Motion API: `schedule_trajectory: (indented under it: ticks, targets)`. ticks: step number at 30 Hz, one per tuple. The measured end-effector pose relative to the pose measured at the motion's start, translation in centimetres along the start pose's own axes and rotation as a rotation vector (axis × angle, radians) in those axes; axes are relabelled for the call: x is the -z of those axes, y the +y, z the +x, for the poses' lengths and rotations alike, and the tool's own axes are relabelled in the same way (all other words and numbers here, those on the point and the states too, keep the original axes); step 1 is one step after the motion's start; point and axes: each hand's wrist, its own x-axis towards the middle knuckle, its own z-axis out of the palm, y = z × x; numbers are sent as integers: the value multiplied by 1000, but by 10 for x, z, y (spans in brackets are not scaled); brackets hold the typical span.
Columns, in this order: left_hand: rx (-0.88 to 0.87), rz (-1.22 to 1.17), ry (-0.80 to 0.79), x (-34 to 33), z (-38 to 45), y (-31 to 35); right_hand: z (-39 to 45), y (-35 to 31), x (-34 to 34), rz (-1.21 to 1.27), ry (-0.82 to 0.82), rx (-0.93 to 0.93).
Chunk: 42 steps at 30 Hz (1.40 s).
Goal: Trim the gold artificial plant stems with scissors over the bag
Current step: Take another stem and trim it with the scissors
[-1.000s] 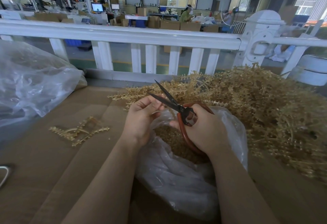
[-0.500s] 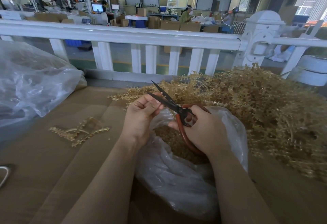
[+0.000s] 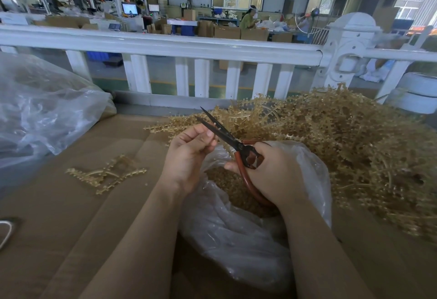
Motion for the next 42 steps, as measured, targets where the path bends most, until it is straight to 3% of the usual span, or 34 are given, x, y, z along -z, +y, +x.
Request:
schedule_trajectory:
  ticks: [17, 21, 34, 42]
  targets:
    - [-140, 114, 70, -3, 1, -2, -1, -2, 1, -42, 135, 85]
    - [-133, 174, 41, -4, 1, -5, 1, 3, -1, -4, 39, 7]
    - [-110, 142, -11, -4, 0, -6, 1, 0, -1, 16, 84, 15]
    - [-37, 125, 63, -9, -2, -4, 0, 1, -4, 130, 88, -15]
